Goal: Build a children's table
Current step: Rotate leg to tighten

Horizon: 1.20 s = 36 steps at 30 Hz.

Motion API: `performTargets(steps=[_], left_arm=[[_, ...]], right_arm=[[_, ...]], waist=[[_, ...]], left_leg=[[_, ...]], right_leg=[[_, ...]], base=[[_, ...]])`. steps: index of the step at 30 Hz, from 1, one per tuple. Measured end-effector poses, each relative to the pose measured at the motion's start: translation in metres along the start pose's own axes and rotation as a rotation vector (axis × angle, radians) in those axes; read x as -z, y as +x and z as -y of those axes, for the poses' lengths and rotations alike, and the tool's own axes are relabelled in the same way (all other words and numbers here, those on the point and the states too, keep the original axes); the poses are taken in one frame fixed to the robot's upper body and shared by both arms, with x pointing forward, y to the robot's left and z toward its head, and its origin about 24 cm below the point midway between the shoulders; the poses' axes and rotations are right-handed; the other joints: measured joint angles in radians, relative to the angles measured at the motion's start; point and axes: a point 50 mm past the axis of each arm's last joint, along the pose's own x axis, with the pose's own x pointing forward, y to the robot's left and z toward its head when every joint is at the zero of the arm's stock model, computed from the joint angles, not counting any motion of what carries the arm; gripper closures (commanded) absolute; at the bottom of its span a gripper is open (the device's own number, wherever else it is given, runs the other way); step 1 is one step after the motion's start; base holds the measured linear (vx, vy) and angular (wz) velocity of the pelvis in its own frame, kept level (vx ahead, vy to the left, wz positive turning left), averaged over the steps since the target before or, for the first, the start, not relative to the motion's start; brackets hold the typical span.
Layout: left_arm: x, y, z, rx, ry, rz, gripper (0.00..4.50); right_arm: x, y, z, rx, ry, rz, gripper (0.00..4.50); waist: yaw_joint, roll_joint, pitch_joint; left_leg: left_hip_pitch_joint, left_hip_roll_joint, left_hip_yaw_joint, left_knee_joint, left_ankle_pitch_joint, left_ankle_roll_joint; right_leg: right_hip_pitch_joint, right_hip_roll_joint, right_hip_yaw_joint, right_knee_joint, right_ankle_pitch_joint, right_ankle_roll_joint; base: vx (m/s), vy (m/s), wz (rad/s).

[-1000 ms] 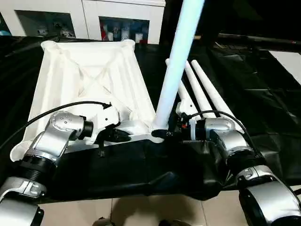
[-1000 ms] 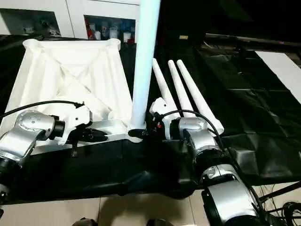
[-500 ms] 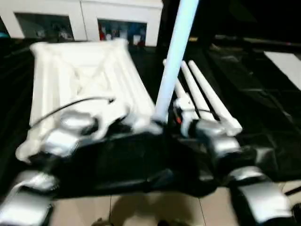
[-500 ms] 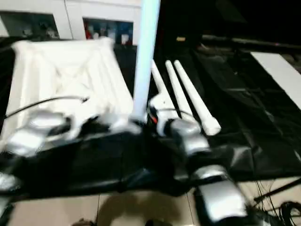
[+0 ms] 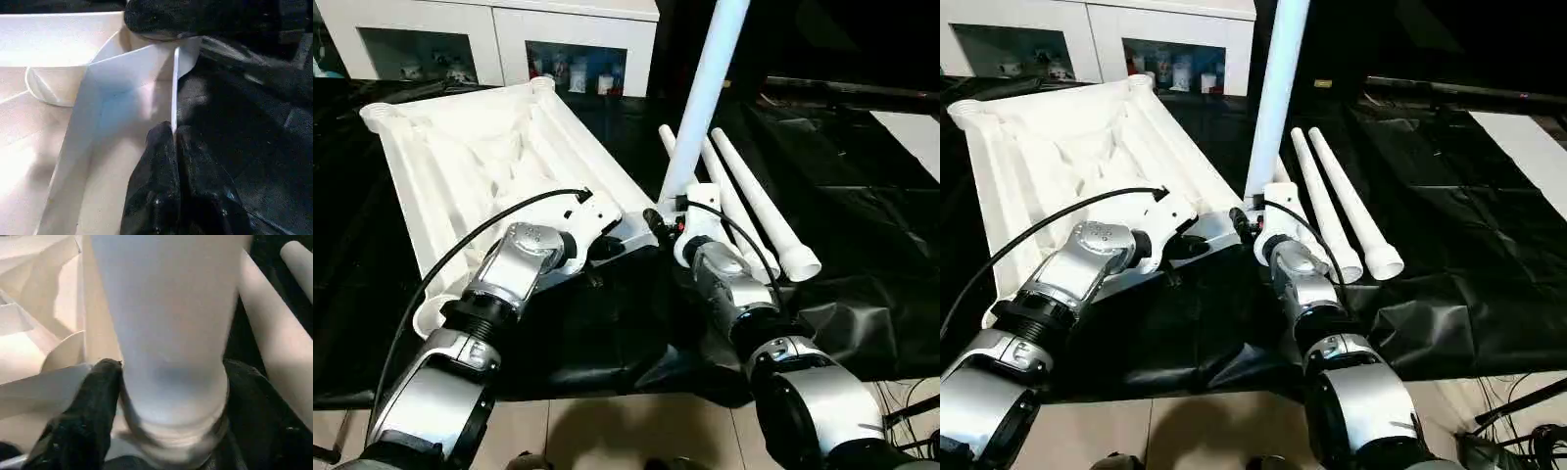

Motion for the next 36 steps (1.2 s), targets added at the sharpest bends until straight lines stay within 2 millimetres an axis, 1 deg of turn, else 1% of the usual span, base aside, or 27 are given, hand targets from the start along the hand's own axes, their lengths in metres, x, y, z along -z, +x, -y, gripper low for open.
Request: performTargets(steps=[2, 4, 6, 9, 10, 12, 14, 15, 16, 18, 20, 22, 23, 24, 25, 27, 28, 29, 30, 31, 34, 36], left_arm=[[-0.001, 0.0, -0.002, -0.019, 0.007, -0.001, 4.5], [-0.002, 0.0, -0.003, -0.03, 0.011, 0.003, 4.5], [-0.005, 0.001, -0.003, -0.032, 0.013, 0.008, 4.5], [-0.007, 0.002, -0.005, -0.058, 0.02, 0.028, 4.5], [-0.007, 0.003, -0.006, -0.081, 0.028, 0.042, 4.23], [-0.008, 0.004, -0.008, -0.122, 0.014, 0.073, 4.23], [-0.011, 0.001, -0.015, -0.177, -0.048, 0.147, 3.93], [-0.014, -0.003, -0.02, -0.214, -0.069, 0.184, 3.88], [-0.019, -0.009, -0.028, -0.267, -0.083, 0.225, 3.81], [-0.031, -0.021, -0.042, -0.339, -0.065, 0.271, 3.73], [-0.045, -0.037, -0.055, -0.42, -0.029, 0.318, 3.73], [-0.051, -0.055, -0.068, -0.489, 0.001, 0.34, 3.73], [-0.051, -0.065, -0.074, -0.522, 0.012, 0.333, 3.73], [-0.048, -0.077, -0.082, -0.56, 0.021, 0.313, 3.73], [-0.041, -0.096, -0.093, -0.616, 0.036, 0.269, 3.73], [-0.027, -0.122, -0.107, -0.697, 0.057, 0.19, 3.73], [-0.011, -0.141, -0.115, -0.741, 0.069, 0.1, 3.73], [0.002, -0.154, -0.119, -0.767, 0.071, 0.031, 3.73], [0.013, -0.164, -0.121, -0.784, 0.063, -0.028, 3.73], [0.029, -0.178, -0.124, -0.804, 0.055, -0.112, 3.73], [0.063, -0.207, -0.123, -0.828, 0.034, -0.301, 3.73], [0.076, -0.216, -0.118, -0.817, 0.01, -0.368, 3.73]], right_arm=[[0.0, 0.0, -0.001, 0.002, -0.021, -0.002, 0.78], [0.0, 0.0, 0.0, 0.02, -0.073, -0.01, 0.78], [-0.003, -0.001, 0.004, 0.034, -0.114, -0.002, 0.78], [-0.013, -0.005, 0.01, 0.016, -0.126, 0.045, 0.78], [-0.015, -0.009, 0.011, -0.006, -0.124, 0.06, 0.74], [-0.014, -0.017, 0.014, -0.046, -0.129, 0.066, 0.74], [-0.008, -0.025, 0.013, -0.091, -0.137, 0.044, 0.72], [-0.004, -0.027, 0.011, -0.117, -0.144, 0.033, 0.72], [0.002, -0.029, 0.007, -0.145, -0.153, 0.016, 0.72], [0.006, -0.028, -0.003, -0.184, -0.155, 0.003, 0.72], [0.009, -0.025, -0.015, -0.219, -0.156, 0.001, 0.72], [0.012, -0.024, -0.02, -0.234, -0.163, -0.012, 0.72], [0.014, -0.024, -0.022, -0.239, -0.164, -0.019, 0.72], [0.014, -0.023, -0.024, -0.247, -0.17, -0.024, 0.72], [0.016, -0.024, -0.026, -0.258, -0.179, -0.034, 0.72], [0.019, -0.024, -0.027, -0.261, -0.186, -0.061, 0.72], [0.02, -0.024, -0.028, -0.263, -0.183, -0.071, 0.72], [0.02, -0.024, -0.029, -0.264, -0.182, -0.076, 0.72], [0.02, -0.023, -0.029, -0.265, -0.183, -0.079, 0.72], [0.02, -0.021, -0.031, -0.265, -0.186, -0.091, 0.72], [0.016, -0.011, -0.037, -0.261, -0.183, -0.113, 0.72], [0.013, -0.006, -0.04, -0.254, -0.168, -0.114, 0.72]], waist=[[-0.004, 0.001, 0.001], [-0.005, 0.002, 0.001], [-0.003, 0.001, 0.001], [0.0, 0.001, 0.0], [0.0, 0.0, 0.0], [0.001, 0.0, 0.0], [-0.003, 0.0, 0.0], [-0.002, 0.0, 0.0], [-0.002, 0.0, 0.0], [0.0, 0.002, 0.001], [0.002, 0.007, 0.002], [0.005, 0.014, 0.002], [0.005, 0.016, 0.001], [0.003, 0.017, 0.002], [-0.002, 0.018, 0.002], [-0.002, 0.019, 0.001], [-0.004, 0.02, 0.001], [-0.005, 0.02, 0.001], [-0.002, 0.02, 0.001], [0.001, 0.02, 0.001], [0.004, 0.02, 0.0], [0.013, 0.019, 0.0]], left_leg=[[-0.001, 0.0, 0.0, 0.0, 0.0, 0.0], [-0.002, 0.0, 0.0, 0.0, 0.0, -0.001], [-0.003, 0.001, 0.001, 0.0, 0.0, -0.001], [-0.005, 0.002, 0.002, 0.0, 0.001, -0.001], [-0.005, 0.002, 0.001, 0.001, 0.001, -0.001], [-0.006, 0.002, 0.001, 0.004, 0.001, 0.0], [-0.012, 0.003, 0.0, 0.008, 0.004, 0.005], [-0.014, 0.003, 0.001, 0.009, 0.004, 0.005], [-0.015, 0.004, 0.001, 0.01, 0.004, 0.005], [-0.015, 0.005, 0.001, 0.01, 0.005, 0.005], [-0.014, 0.005, 0.0, 0.011, 0.002, 0.0], [-0.014, 0.005, 0.0, 0.012, 0.001, -0.001], [-0.014, 0.005, 0.001, 0.012, 0.001, -0.001], [-0.014, 0.005, 0.0, 0.012, 0.001, -0.001], [-0.014, 0.005, 0.0, 0.012, 0.001, -0.001], [-0.013, 0.005, 0.0, 0.012, 0.001, -0.001], [-0.013, 0.005, 0.0, 0.012, 0.001, -0.002], [-0.013, 0.005, -0.001, 0.012, 0.002, -0.002], [-0.014, 0.005, -0.001, 0.012, 0.002, -0.003], [-0.014, 0.006, -0.001, 0.012, 0.003, -0.004], [-0.014, 0.007, -0.002, 0.013, 0.004, -0.006], [-0.013, 0.007, -0.002, 0.013, 0.005, -0.008]], right_leg=[[-0.001, 0.0, 0.0, 0.001, 0.0, 0.0], [-0.003, 0.0, 0.0, 0.002, 0.003, -0.005], [-0.004, 0.0, -0.001, 0.003, 0.004, -0.006], [-0.005, 0.002, -0.001, 0.002, 0.004, -0.004], [-0.005, 0.003, -0.001, 0.002, 0.003, -0.004], [-0.005, 0.003, -0.001, 0.002, 0.003, -0.003], [-0.009, 0.004, -0.001, 0.002, 0.003, -0.003], [-0.011, 0.004, -0.001, 0.002, 0.003, -0.003], [-0.012, 0.004, -0.001, 0.003, 0.003, -0.003], [-0.013, 0.005, -0.001, 0.005, 0.003, -0.003], [-0.013, 0.005, -0.001, 0.006, 0.003, -0.003], [-0.012, 0.004, -0.001, 0.006, 0.003, -0.004], [-0.011, 0.004, -0.001, 0.006, 0.003, -0.004], [-0.012, 0.004, -0.001, 0.006, 0.003, -0.004], [-0.012, 0.005, -0.001, 0.007, 0.003, -0.004], [-0.012, 0.006, -0.001, 0.007, 0.003, -0.004], [-0.012, 0.007, -0.001, 0.007, 0.003, -0.004], [-0.012, 0.008, -0.001, 0.007, 0.003, -0.004], [-0.012, 0.009, -0.001, 0.007, 0.003, -0.004], [-0.012, 0.009, -0.001, 0.007, 0.003, -0.004], [-0.011, 0.01, -0.001, 0.009, 0.003, -0.005], [-0.01, 0.01, -0.001, 0.009, 0.003, -0.005]], base=[[0.0, 0.0, 0.0], [0.0, 0.0, 0.0], [0.0, 0.0, 0.0], [0.0, 0.0, 0.0], [0.0, 0.0, 0.0], [0.0, 0.0, 0.0], [0.0, 0.0, 0.0], [0.0, 0.0, 0.0], [0.0, 0.0, 0.0], [0.0, 0.0, 0.0], [0.0, 0.0, 0.0], [0.0, 0.0, 0.0], [0.0, 0.0, 0.0], [0.0, 0.0, 0.0], [0.0, 0.0, 0.0], [0.0, 0.0, 0.0], [0.0, 0.0, 0.0], [0.0, 0.0, 0.0], [0.0, 0.0, 0.0], [0.0, 0.0, 0.0], [0.0, 0.0, 0.0], [0.0, 0.0, 0.0]])
